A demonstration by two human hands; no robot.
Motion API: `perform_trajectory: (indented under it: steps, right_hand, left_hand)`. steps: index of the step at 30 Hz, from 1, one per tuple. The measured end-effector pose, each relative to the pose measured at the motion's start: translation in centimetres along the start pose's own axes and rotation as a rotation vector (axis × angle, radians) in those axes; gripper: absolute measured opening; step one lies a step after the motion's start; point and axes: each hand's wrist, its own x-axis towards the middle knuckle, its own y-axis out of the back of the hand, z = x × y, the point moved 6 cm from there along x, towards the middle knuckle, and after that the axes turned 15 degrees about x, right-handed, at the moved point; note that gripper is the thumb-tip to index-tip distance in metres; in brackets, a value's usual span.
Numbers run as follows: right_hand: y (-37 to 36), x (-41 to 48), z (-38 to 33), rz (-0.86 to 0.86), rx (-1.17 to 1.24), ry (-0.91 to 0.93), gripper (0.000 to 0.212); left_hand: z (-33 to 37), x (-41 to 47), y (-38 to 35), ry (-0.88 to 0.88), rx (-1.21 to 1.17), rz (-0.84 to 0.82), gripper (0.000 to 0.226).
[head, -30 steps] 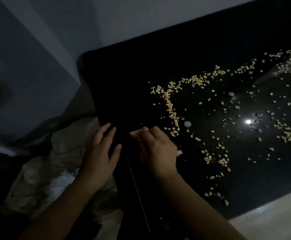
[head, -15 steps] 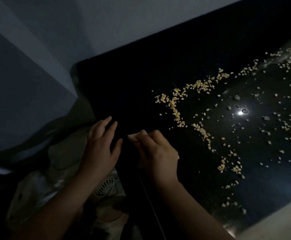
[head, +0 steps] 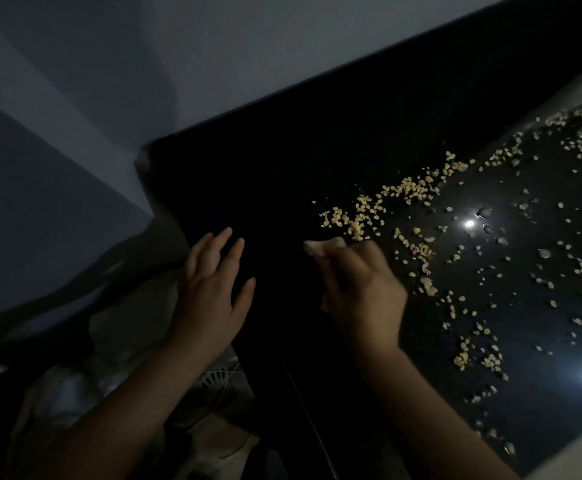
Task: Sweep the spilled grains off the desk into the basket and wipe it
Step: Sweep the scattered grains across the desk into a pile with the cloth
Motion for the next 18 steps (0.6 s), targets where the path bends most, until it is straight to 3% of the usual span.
perform_trajectory:
  steps: [2,5,10,12,18]
  right_hand:
    - [-2.4,0.1,-0.3,-0.063,-0.025,-0.003,0.032]
    - [-2.8,1.0,1.2,-0.050,-0.086,0.009,0.026]
    - [3.1,3.5,6.3,0.212,-0.167,-0.237,0.019]
    - [3.8,3.9,5.7,0.249,-0.119,-0.241,0.020]
    - [-2.7,5.8,-1.0,0.055,0.119,-0.056,0.029]
  left_hand:
    - [-0.2,0.2,-0.1,0.000,0.016,-0.003,0.063]
    - [-0.2,0.2,-0.1,-0.007,0.013,0.000,0.061]
    - [0.0,0.0,0.1,0.010,-0.051,0.021,0.059]
    - [0.1,0.0,0.1,0.022,-0.054,0.028,0.058]
    - [-0.2,0.0,-0.2,0.030,0.014,0.017,0.058]
